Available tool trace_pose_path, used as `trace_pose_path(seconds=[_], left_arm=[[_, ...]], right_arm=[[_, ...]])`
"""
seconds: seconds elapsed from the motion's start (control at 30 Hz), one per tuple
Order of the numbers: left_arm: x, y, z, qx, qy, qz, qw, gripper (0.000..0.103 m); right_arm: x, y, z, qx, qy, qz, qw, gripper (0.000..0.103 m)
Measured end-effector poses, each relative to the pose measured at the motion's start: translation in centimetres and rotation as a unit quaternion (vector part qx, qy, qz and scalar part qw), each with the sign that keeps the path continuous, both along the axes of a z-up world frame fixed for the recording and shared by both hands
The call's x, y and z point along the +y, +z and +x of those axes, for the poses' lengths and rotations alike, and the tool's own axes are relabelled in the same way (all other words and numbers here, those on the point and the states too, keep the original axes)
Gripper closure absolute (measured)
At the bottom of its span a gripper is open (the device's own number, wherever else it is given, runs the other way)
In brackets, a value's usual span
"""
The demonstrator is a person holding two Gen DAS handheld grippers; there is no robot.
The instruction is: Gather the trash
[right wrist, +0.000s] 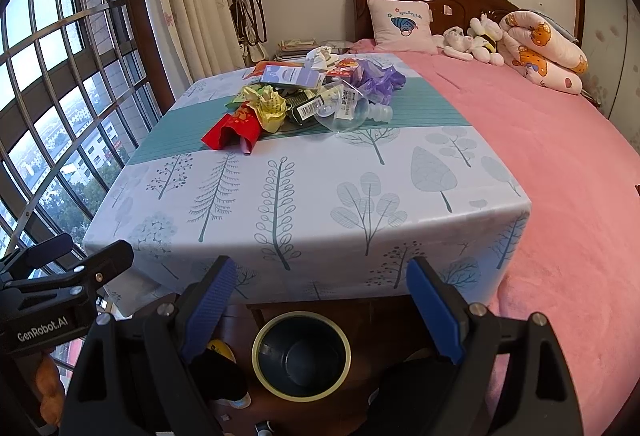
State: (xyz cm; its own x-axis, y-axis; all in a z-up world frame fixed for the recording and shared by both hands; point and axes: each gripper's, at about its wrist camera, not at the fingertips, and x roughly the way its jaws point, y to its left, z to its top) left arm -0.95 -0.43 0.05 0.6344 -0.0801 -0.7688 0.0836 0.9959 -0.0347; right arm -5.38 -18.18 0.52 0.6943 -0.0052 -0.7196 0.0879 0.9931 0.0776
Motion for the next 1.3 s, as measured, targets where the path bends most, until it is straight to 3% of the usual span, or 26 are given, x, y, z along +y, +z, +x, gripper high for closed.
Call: trace_pose_path(seconds=[1.3], left_arm=[[0.1, -0.7, -0.6, 0.025, -0.017, -0.011, 0.9995, 0.001]], right_arm=[[1.1, -0.3, 0.1, 0.001, 0.008, -0.001, 1.0, 0.015]])
